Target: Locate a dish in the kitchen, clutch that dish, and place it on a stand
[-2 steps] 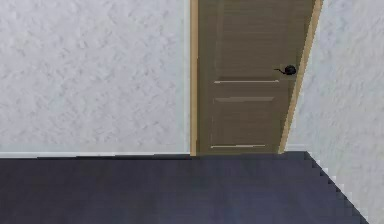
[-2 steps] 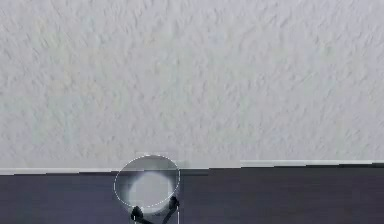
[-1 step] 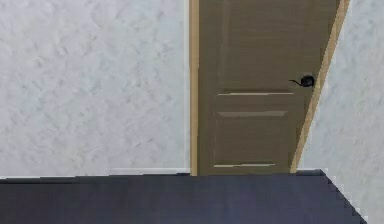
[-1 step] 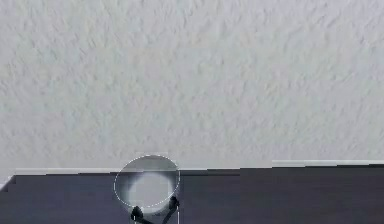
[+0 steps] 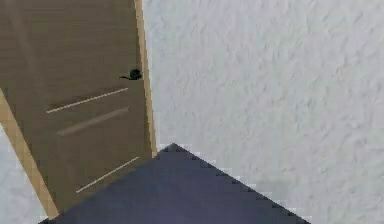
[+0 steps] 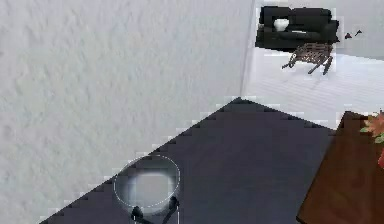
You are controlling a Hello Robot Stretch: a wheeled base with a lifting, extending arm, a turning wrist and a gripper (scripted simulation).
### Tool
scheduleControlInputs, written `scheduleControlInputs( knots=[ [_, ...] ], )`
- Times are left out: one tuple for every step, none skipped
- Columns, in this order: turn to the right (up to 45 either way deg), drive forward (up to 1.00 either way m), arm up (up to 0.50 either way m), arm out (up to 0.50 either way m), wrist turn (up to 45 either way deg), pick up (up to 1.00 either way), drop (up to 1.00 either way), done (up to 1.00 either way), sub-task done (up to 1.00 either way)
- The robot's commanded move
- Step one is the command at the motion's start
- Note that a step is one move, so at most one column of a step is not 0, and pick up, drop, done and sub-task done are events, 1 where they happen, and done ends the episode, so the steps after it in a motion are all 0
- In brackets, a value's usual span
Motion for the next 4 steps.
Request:
scheduleControlInputs(
  knots=[
    [36.0,0.0,0.0,0.0,0.0,0.0,0.0,0.0,0.0],
    [0.0,0.3,0.0,0.0,0.0,0.0,0.0,0.0,0.0],
    [33.0,0.0,0.0,0.0,0.0,0.0,0.0,0.0,0.0],
    [0.0,0.65,0.0,0.0,0.0,0.0,0.0,0.0,0.0]
  ],
)
